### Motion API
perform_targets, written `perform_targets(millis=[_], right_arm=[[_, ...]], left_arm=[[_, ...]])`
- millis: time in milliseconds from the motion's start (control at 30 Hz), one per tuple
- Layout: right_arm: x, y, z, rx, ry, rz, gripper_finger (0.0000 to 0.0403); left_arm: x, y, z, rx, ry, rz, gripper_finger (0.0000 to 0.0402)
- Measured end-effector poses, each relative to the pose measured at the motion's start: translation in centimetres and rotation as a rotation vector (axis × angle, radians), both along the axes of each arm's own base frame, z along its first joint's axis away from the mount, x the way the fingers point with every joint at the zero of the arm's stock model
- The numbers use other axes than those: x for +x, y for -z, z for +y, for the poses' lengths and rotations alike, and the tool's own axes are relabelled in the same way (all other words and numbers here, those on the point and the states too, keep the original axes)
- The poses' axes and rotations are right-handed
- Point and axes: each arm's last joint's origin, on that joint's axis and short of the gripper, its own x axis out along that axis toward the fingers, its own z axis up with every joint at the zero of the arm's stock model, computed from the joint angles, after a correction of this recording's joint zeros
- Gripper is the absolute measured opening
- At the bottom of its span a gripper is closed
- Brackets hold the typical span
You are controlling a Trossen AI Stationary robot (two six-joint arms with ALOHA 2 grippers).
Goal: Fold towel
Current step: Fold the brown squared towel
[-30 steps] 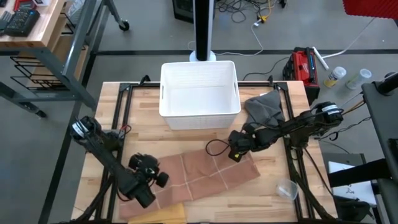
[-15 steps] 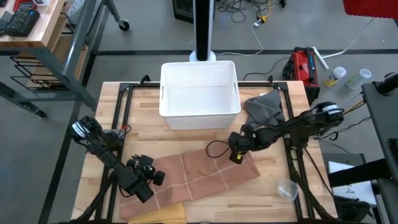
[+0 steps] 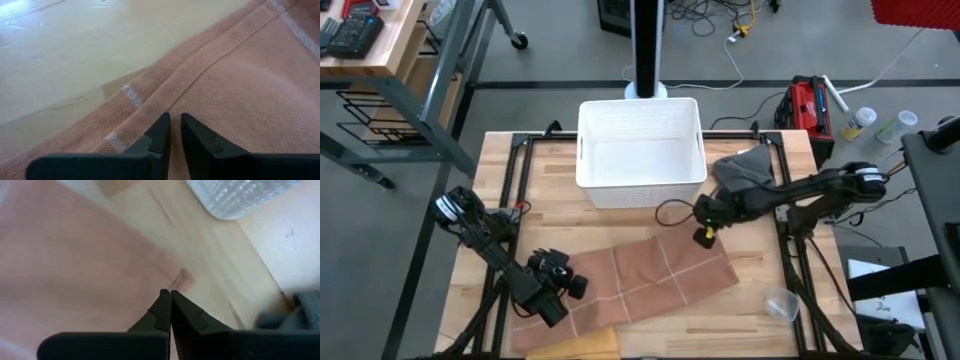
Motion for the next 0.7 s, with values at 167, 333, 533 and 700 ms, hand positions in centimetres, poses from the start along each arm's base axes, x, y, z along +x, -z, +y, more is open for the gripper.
perform_targets(millis=[167,333,533,700], right_arm=[[0.7,1.3,-0.8,0.023,0.016,0.015,0.0025],[1.3,3.0,-0.7,0.032,0.01,0.053,0.0083],[2.4,4.7,-0.9,0.025,0.001,0.062,0.015],[2.7,4.9,-0.9,0.058,-0.025,0.073,0.0152]], left_arm=[[0.0,0.0,0.0,0.0,0.004,-0.001,0.0038],[0.0,0.0,0.0,0.001,0.009,0.0,0.0037],[0.1,0.0,0.1,0.002,0.007,-0.001,0.0037],[0.1,0.0,0.0,-0.001,0.008,-0.004,0.0038]])
